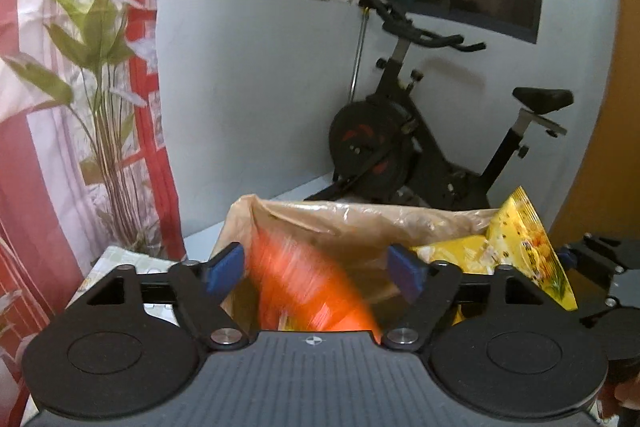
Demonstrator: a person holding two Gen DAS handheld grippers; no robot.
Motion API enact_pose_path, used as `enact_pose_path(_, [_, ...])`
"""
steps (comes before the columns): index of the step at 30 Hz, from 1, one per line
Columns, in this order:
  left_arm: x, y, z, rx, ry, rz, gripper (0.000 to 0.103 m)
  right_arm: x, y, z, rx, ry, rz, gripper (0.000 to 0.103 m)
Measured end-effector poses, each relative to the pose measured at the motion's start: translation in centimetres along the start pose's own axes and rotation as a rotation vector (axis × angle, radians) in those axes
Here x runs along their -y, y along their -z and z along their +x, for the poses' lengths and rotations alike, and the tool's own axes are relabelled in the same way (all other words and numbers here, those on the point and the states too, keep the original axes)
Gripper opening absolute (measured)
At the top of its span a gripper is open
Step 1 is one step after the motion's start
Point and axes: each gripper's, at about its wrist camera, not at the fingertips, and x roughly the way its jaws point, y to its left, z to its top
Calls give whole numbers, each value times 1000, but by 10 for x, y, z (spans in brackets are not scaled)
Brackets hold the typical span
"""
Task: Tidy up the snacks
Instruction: 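Lift both bags over the paper bag and open both tools to drop them, then move both tools back down to the snack pile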
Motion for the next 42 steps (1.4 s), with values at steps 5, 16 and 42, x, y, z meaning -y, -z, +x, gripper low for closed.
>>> enact_pose_path(5, [-7, 7, -9, -18, 11, 2, 82, 6, 7, -2, -21, -9, 50, 86])
enact_pose_path(16, [-36, 12, -63, -18, 37, -47, 82, -12, 11, -44, 14, -52, 91, 86])
enact_pose_path(42, [-114, 139, -118, -90, -26, -55, 82, -140, 110, -57, -54, -133, -34, 93])
